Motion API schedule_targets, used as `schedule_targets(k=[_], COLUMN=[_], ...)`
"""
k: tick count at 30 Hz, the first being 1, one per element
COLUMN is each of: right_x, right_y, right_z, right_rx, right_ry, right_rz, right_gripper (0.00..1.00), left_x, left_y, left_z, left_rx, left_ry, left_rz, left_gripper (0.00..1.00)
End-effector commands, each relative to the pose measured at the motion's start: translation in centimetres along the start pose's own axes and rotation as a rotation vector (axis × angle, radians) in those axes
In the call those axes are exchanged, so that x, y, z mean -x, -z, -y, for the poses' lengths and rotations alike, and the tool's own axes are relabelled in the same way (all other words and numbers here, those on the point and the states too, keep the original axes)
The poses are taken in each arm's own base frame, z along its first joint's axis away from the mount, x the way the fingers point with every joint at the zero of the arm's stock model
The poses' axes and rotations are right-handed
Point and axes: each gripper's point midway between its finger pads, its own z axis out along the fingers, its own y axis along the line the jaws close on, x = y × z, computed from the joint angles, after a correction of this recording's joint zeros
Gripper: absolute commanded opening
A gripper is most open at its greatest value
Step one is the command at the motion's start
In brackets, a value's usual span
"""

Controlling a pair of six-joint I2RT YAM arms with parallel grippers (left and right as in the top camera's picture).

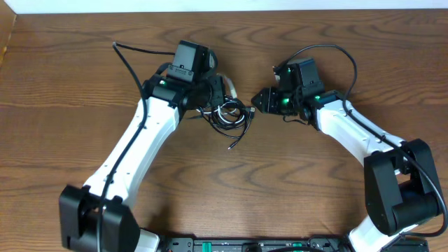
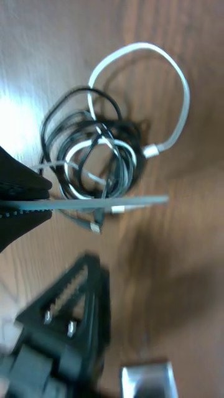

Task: Untangle cables

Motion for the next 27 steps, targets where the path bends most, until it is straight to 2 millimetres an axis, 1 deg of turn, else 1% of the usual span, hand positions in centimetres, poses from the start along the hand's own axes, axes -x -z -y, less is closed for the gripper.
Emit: schedule_targets(k=[1,3,5,8,14,17,19,21,24,27], right_x=[-0.4,-0.4,-0.5,-0.7,-1.6,-2.0,-2.2,-2.3,-2.2,-1.4], right_y=[0.0,0.2,0.3,0.1,-0.8,-1.3,-1.8,-2.0,-2.1,-2.2], right_z=[-2.6,-3.8,-4.2,-4.0,-4.0,-3.9,-3.8,-3.9,-3.8,-2.4], right_rx=[0.142,0.204,0.227,0.222,0.225,0.214,0.212,0.215,0.21,0.136], right_ry=[0.083,0.133,0.172,0.218,0.29,0.317,0.32,0.316,0.31,0.234], right_rz=[-0.031,-0.033,-0.036,-0.04,-0.058,-0.064,-0.069,-0.072,-0.069,-0.043], right_gripper=[0.47,0.48,0.48,0.47,0.47,0.47,0.47,0.44,0.43,0.45], left_x=[1.6,1.9,2.1,2.4,3.4,3.5,3.2,2.6,1.0,-0.9], left_y=[2.8,3.4,3.5,3.6,4.4,4.4,4.3,3.9,3.4,3.3], left_z=[2.7,3.0,3.2,3.8,6.2,6.3,5.9,4.6,2.5,1.2], left_rx=[-0.105,-0.117,-0.127,-0.157,-0.278,-0.283,-0.266,-0.197,-0.095,-0.04], left_ry=[-0.013,0.001,0.019,0.036,0.001,-0.002,-0.014,0.0,0.032,0.033], left_rz=[0.071,0.09,0.094,0.102,0.135,0.138,0.127,0.109,0.054,-0.019], left_gripper=[0.08,0.07,0.07,0.08,0.08,0.08,0.08,0.08,0.08,0.08])
